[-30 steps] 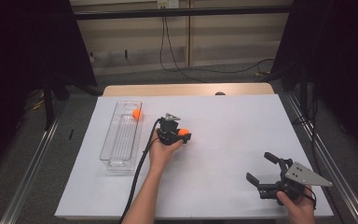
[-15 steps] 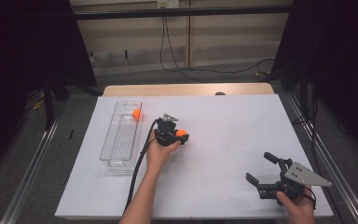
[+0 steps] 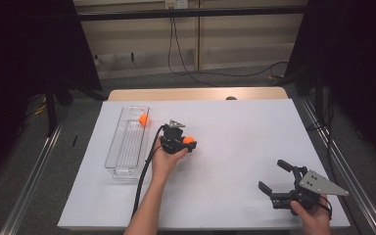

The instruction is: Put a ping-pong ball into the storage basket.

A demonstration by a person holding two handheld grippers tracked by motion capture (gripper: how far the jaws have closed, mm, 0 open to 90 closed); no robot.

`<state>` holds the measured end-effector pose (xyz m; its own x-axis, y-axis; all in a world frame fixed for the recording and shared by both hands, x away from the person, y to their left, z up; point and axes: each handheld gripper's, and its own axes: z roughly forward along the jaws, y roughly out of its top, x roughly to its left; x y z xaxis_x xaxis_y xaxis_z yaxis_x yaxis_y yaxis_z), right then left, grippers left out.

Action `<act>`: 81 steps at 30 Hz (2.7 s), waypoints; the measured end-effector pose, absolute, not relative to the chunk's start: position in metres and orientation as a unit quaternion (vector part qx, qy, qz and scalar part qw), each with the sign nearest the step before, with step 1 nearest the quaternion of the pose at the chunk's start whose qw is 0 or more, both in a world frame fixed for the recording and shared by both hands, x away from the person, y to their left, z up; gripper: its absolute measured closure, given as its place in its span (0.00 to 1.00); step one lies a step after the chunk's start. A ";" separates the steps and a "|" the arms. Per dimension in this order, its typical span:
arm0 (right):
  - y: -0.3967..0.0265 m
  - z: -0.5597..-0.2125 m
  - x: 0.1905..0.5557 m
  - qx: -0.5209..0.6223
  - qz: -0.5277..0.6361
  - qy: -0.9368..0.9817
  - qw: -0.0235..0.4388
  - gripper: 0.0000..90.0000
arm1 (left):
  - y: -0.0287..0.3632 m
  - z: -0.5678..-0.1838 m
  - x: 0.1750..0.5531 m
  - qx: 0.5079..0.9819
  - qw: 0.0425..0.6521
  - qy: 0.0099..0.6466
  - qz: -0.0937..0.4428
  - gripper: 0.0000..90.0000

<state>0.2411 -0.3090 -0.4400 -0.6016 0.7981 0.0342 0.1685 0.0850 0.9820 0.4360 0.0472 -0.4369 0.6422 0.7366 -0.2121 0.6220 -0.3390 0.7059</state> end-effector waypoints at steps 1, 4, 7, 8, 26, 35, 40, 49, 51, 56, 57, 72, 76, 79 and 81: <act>-0.309 -0.440 0.241 0.353 0.577 0.684 0.273 0.03 | 0.047 -0.436 0.436 0.814 0.397 0.417 0.073 0.57; -0.309 -0.440 0.241 0.353 0.578 0.684 0.272 0.03 | 0.047 -0.435 0.435 0.815 0.396 0.417 0.074 0.57; -0.309 -0.440 0.241 0.352 0.578 0.684 0.272 0.03 | 0.047 -0.434 0.434 0.815 0.397 0.415 0.074 0.57; -0.309 -0.440 0.241 0.353 0.577 0.684 0.273 0.03 | 0.047 -0.433 0.433 0.816 0.396 0.415 0.075 0.57; -0.309 -0.440 0.241 0.352 0.578 0.684 0.272 0.03 | 0.055 -0.424 0.430 0.815 0.396 0.415 0.081 0.57; -0.308 -0.440 0.241 0.352 0.577 0.685 0.272 0.03 | 0.063 -0.420 0.430 0.811 0.400 0.420 0.084 0.57; -0.308 -0.440 0.241 0.353 0.577 0.685 0.271 0.03 | 0.065 -0.419 0.430 0.811 0.399 0.420 0.083 0.57; -0.308 -0.440 0.241 0.354 0.578 0.684 0.270 0.03 | 0.069 -0.417 0.429 0.808 0.401 0.423 0.089 0.57; -0.308 -0.440 0.240 0.354 0.578 0.684 0.271 0.03 | 0.071 -0.416 0.430 0.808 0.401 0.423 0.089 0.57; -0.308 -0.440 0.241 0.354 0.578 0.684 0.271 0.03 | 0.074 -0.414 0.429 0.805 0.402 0.426 0.089 0.57; -0.308 -0.440 0.241 0.353 0.578 0.684 0.271 0.03 | 0.074 -0.414 0.429 0.805 0.403 0.426 0.089 0.57; -0.309 -0.439 0.240 0.352 0.579 0.684 0.272 0.03 | 0.082 -0.410 0.429 0.801 0.405 0.433 0.087 0.57; -0.309 -0.439 0.240 0.352 0.578 0.684 0.272 0.03 | 0.084 -0.409 0.428 0.799 0.407 0.432 0.091 0.57; -0.309 -0.439 0.240 0.352 0.579 0.683 0.272 0.03 | 0.086 -0.407 0.427 0.797 0.410 0.434 0.093 0.57; -0.309 -0.439 0.240 0.353 0.579 0.683 0.272 0.03 | 0.086 -0.407 0.427 0.796 0.411 0.434 0.093 0.57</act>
